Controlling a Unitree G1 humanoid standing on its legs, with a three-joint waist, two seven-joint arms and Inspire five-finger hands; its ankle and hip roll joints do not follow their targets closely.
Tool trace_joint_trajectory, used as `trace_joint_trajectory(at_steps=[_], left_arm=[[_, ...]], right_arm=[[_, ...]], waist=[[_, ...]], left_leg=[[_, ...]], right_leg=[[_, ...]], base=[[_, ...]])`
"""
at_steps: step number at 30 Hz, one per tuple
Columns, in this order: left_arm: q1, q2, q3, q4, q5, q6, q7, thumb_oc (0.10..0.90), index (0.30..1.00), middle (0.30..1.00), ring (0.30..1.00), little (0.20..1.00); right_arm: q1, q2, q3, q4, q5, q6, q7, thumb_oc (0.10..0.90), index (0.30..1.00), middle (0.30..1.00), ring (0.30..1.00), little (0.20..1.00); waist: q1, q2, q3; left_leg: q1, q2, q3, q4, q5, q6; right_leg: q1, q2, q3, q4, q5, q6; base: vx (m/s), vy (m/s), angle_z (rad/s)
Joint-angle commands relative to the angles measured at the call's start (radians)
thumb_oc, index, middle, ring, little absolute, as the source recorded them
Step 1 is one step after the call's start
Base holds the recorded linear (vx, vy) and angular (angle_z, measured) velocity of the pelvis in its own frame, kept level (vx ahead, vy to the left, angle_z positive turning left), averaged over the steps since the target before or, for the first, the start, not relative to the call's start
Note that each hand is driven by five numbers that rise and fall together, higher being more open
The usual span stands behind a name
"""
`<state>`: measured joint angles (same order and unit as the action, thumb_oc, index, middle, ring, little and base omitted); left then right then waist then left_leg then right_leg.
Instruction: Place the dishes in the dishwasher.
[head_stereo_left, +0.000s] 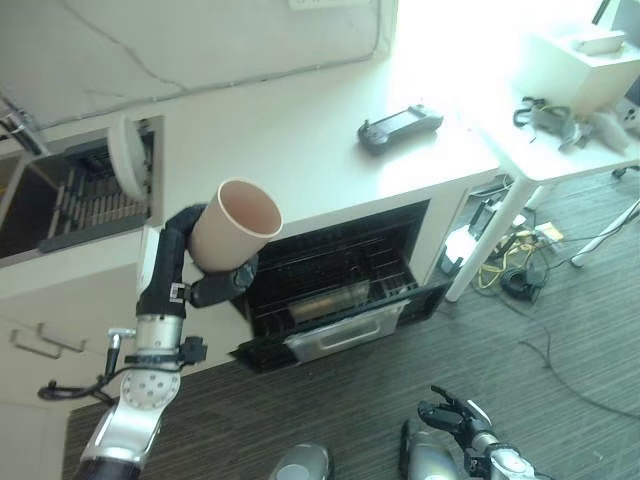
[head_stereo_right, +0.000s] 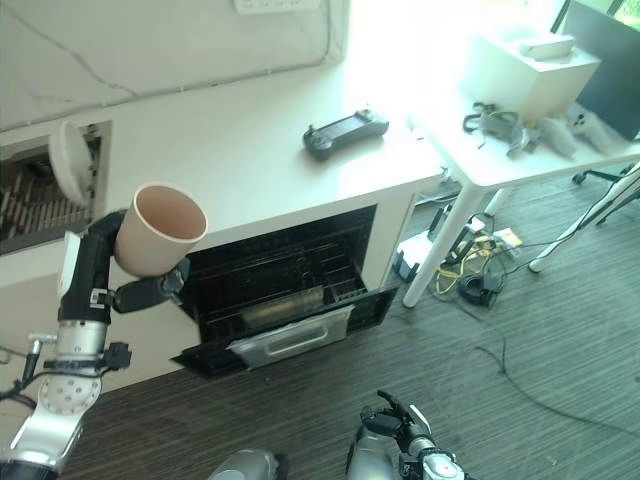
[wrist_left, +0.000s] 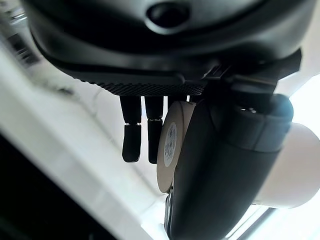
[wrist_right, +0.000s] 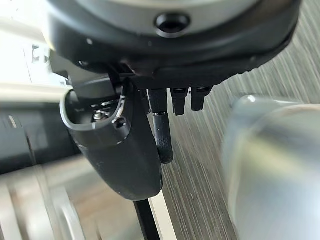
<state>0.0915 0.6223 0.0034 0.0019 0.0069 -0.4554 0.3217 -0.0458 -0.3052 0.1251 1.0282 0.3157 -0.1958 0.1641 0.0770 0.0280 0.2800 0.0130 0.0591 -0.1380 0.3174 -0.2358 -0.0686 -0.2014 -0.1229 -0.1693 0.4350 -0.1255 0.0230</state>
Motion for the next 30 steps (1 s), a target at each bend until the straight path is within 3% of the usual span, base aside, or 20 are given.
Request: trace_joint_trajectory(at_steps=[1, 2, 3, 4, 5, 6, 7, 11, 12, 13, 14, 15, 16, 17, 18, 19, 20, 23, 27, 30], left_arm=[[-0.226, -0.022, 0.081, -0.143, -0.027, -0.082, 0.027, 0.400, 0.300, 0.300, 0.300, 0.300], [-0.249, -0.026, 0.067, -0.155, -0.032, -0.070, 0.005, 0.400, 0.300, 0.300, 0.300, 0.300], [-0.262, -0.029, 0.057, -0.154, -0.043, -0.067, -0.012, 0.400, 0.300, 0.300, 0.300, 0.300], [-0.285, -0.034, 0.038, -0.158, -0.050, -0.047, -0.024, 0.400, 0.300, 0.300, 0.300, 0.300], [-0.287, -0.035, 0.035, -0.159, -0.048, -0.043, -0.025, 0.400, 0.300, 0.300, 0.300, 0.300], [-0.287, -0.044, 0.028, -0.161, -0.040, -0.045, -0.033, 0.400, 0.300, 0.300, 0.300, 0.300], [-0.278, -0.053, 0.016, -0.168, -0.020, -0.057, -0.022, 0.400, 0.300, 0.300, 0.300, 0.300], [-0.229, -0.044, 0.028, -0.172, 0.012, -0.097, 0.008, 0.400, 0.300, 0.300, 0.300, 0.300], [-0.224, -0.037, 0.034, -0.175, 0.021, -0.096, 0.016, 0.400, 0.300, 0.300, 0.300, 0.300], [-0.223, -0.021, 0.043, -0.168, 0.038, -0.092, 0.035, 0.400, 0.300, 0.300, 0.300, 0.300], [-0.240, -0.005, 0.039, -0.149, 0.045, -0.086, 0.054, 0.400, 0.300, 0.300, 0.300, 0.300], [-0.253, 0.004, 0.032, -0.136, 0.046, -0.081, 0.068, 0.400, 0.300, 0.300, 0.300, 0.300], [-0.273, 0.008, 0.023, -0.132, 0.056, -0.069, 0.086, 0.400, 0.300, 0.300, 0.300, 0.300], [-0.293, 0.013, 0.014, -0.130, 0.063, -0.058, 0.098, 0.400, 0.300, 0.300, 0.300, 0.300], [-0.320, 0.033, 0.004, -0.106, 0.053, -0.052, 0.117, 0.400, 0.300, 0.300, 0.300, 0.300], [-0.320, 0.035, 0.006, -0.081, 0.045, -0.061, 0.122, 0.400, 0.300, 0.300, 0.300, 0.300], [-0.305, 0.031, 0.015, -0.077, 0.035, -0.079, 0.112, 0.400, 0.300, 0.300, 0.300, 0.300], [-0.283, 0.009, 0.035, -0.113, 0.025, -0.052, 0.081, 0.400, 0.300, 0.300, 0.300, 0.300], [-0.298, -0.002, 0.038, -0.116, -0.012, -0.059, 0.053, 0.400, 0.300, 0.300, 0.300, 0.300], [-0.295, 0.002, 0.045, -0.127, -0.023, -0.055, 0.039, 0.400, 0.300, 0.300, 0.300, 0.300]], right_arm=[[-0.027, -0.052, -0.030, 0.013, 0.036, -0.012, -0.044, 0.800, 0.900, 0.900, 0.900, 0.900], [-0.011, -0.055, -0.049, 0.043, 0.034, -0.033, -0.040, 0.800, 0.900, 0.900, 0.900, 0.900], [-0.001, -0.054, -0.058, 0.053, 0.039, -0.039, -0.046, 0.800, 0.900, 0.900, 0.900, 0.900], [0.008, -0.050, -0.059, 0.068, 0.074, -0.043, -0.057, 0.800, 0.900, 0.900, 0.900, 0.900], [0.009, -0.048, -0.060, 0.071, 0.079, -0.043, -0.058, 0.800, 0.900, 0.900, 0.900, 0.900], [0.015, -0.037, -0.062, 0.076, 0.092, -0.045, -0.063, 0.800, 0.900, 0.900, 0.900, 0.900], [0.021, -0.021, -0.060, 0.074, 0.091, -0.049, -0.084, 0.800, 0.900, 0.900, 0.900, 0.900], [0.020, -0.005, -0.068, 0.049, 0.084, -0.042, -0.104, 0.800, 0.900, 0.900, 0.900, 0.900], [0.025, -0.003, -0.069, 0.030, 0.074, -0.039, -0.104, 0.800, 0.900, 0.900, 0.900, 0.900], [0.035, 0.002, -0.069, 0.009, 0.046, -0.046, -0.096, 0.800, 0.900, 0.900, 0.900, 0.900], [0.043, 0.001, -0.066, 0.008, 0.034, -0.059, -0.083, 0.800, 0.900, 0.900, 0.900, 0.900], [0.046, 0.001, -0.063, 0.014, 0.030, -0.067, -0.077, 0.800, 0.900, 0.900, 0.900, 0.900], [0.046, -0.001, -0.059, 0.019, 0.034, -0.074, -0.076, 0.800, 0.900, 0.900, 0.900, 0.900], [0.042, -0.003, -0.058, 0.026, 0.038, -0.081, -0.078, 0.800, 0.900, 0.900, 0.900, 0.900], [0.027, -0.010, -0.058, 0.041, 0.039, -0.076, -0.073, 0.800, 0.900, 0.900, 0.900, 0.900], [0.020, -0.013, -0.058, 0.047, 0.031, -0.059, -0.070, 0.800, 0.900, 0.900, 0.900, 0.900], [0.021, -0.018, -0.059, 0.062, 0.043, -0.059, -0.060, 0.800, 0.900, 0.900, 0.900, 0.900], [0.036, -0.019, -0.056, 0.057, 0.057, -0.057, -0.089, 0.800, 0.900, 0.900, 0.900, 0.900], [0.066, -0.025, -0.083, 0.049, 0.056, -0.075, -0.117, 0.800, 0.900, 0.900, 0.900, 0.900], [0.081, -0.027, -0.099, 0.054, 0.077, -0.084, -0.121, 0.800, 0.900, 0.900, 0.900, 0.900]], waist=[[-0.053, 0.025, -0.005], [-0.068, 0.020, -0.001], [-0.075, 0.017, 0.000], [-0.069, 0.018, 0.009], [-0.068, 0.019, 0.010], [-0.064, 0.029, 0.007], [-0.069, 0.042, 0.001], [-0.063, 0.077, -0.006], [-0.064, 0.077, 0.000], [-0.071, 0.074, 0.015], [-0.084, 0.074, 0.027], [-0.090, 0.072, 0.028], [-0.093, 0.075, 0.018], [-0.097, 0.076, 0.015], [-0.112, 0.079, 0.011], [-0.109, 0.076, 0.005], [-0.094, 0.060, -0.015], [-0.082, 0.040, -0.042], [-0.094, 0.035, -0.054], [-0.090, 0.033, -0.059]], left_leg=[[-0.006, 0.083, 0.138, -0.017, 0.006, 0.047], [-0.031, 0.103, 0.222, -0.017, 0.072, 0.037], [-0.025, 0.108, 0.266, -0.017, 0.080, 0.029], [-0.033, 0.024, 0.284, -0.017, 0.035, 0.043], [-0.035, 0.002, 0.283, -0.017, 0.022, 0.050], [-0.046, -0.063, 0.310, -0.017, -0.013, 0.070], [-0.054, -0.091, 0.362, -0.017, -0.027, 0.088], [-0.058, -0.079, 0.309, -0.017, -0.051, 0.117], [-0.056, -0.084, 0.298, -0.017, -0.057, 0.131], [-0.051, -0.101, 0.274, -0.017, -0.067, 0.160], [-0.063, -0.102, 0.250, -0.017, -0.052, 0.181], [-0.066, -0.104, 0.229, -0.017, -0.049, 0.185], [-0.073, -0.094, 0.191, -0.017, -0.041, 0.167], [-0.072, -0.092, 0.168, -0.017, -0.048, 0.164], [-0.072, -0.074, 0.144, -0.017, -0.067, 0.163], [-0.072, -0.056, 0.157, -0.017, -0.067, 0.145], [-0.079, -0.041, 0.163, -0.017, -0.057, 0.118], [-0.102, -0.004, 0.191, -0.017, -0.030, 0.077], [-0.119, 0.037, 0.255, -0.017, -0.006, 0.049], [-0.119, 0.045, 0.266, -0.017, -0.010, 0.039]], right_leg=[[0.100, -0.028, -0.024, -0.135, -0.076, 0.041], [0.118, -0.025, -0.062, -0.135, -0.098, 0.019], [0.137, -0.028, -0.081, -0.135, -0.117, 0.016], [0.156, -0.025, -0.107, -0.135, -0.125, 0.018], [0.159, -0.025, -0.108, -0.135, -0.126, 0.021], [0.169, -0.010, -0.122, -0.135, -0.129, 0.026], [0.175, 0.011, -0.139, -0.135, -0.135, 0.027], [0.197, 0.070, -0.153, -0.099, -0.125, 0.032], [0.173, 0.059, -0.151, -0.011, -0.114, 0.045], [0.085, 0.024, -0.125, 0.195, -0.079, 0.080], [0.002, 0.011, -0.085, 0.334, -0.049, 0.074], [-0.008, 0.010, -0.057, 0.318, -0.048, 0.072], [0.056, 0.014, -0.031, 0.085, -0.067, 0.062], [0.071, 0.005, -0.005, -0.028, -0.043, 0.070], [0.042, 0.008, 0.055, -0.068, 0.008, 0.085], [0.053, 0.009, 0.043, -0.115, -0.006, 0.088], [0.084, 0.015, 0.025, -0.135, -0.060, 0.079], [0.124, 0.015, -0.020, -0.135, -0.116, 0.056], [0.137, -0.013, -0.074, -0.135, -0.134, 0.045], [0.148, -0.032, -0.091, -0.135, -0.139, 0.053]], base=[[0.15, -0.496, 1.26], [0.20, -0.457, 1.77], [0.26, -0.503, 1.75], [0.20, -0.244, 2.00], [0.17, -0.163, 1.27], [0.13, -0.038, 0.60], [0.13, -0.012, -0.23], [0.10, 0.069, -0.44], [0.03, 0.080, -0.43], [-0.08, 0.017, -0.45], [-0.08, -0.070, -0.17], [-0.03, -0.299, 0.26], [0.07, -0.380, 0.58], [0.07, -0.490, 0.93], [0.04, -0.415, 1.39], [0.09, -0.508, 1.32], [0.11, -0.410, 0.90], [0.08, -0.241, 0.31], [-0.01, 0.022, 0.45], [0.00, 0.079, 0.21]])
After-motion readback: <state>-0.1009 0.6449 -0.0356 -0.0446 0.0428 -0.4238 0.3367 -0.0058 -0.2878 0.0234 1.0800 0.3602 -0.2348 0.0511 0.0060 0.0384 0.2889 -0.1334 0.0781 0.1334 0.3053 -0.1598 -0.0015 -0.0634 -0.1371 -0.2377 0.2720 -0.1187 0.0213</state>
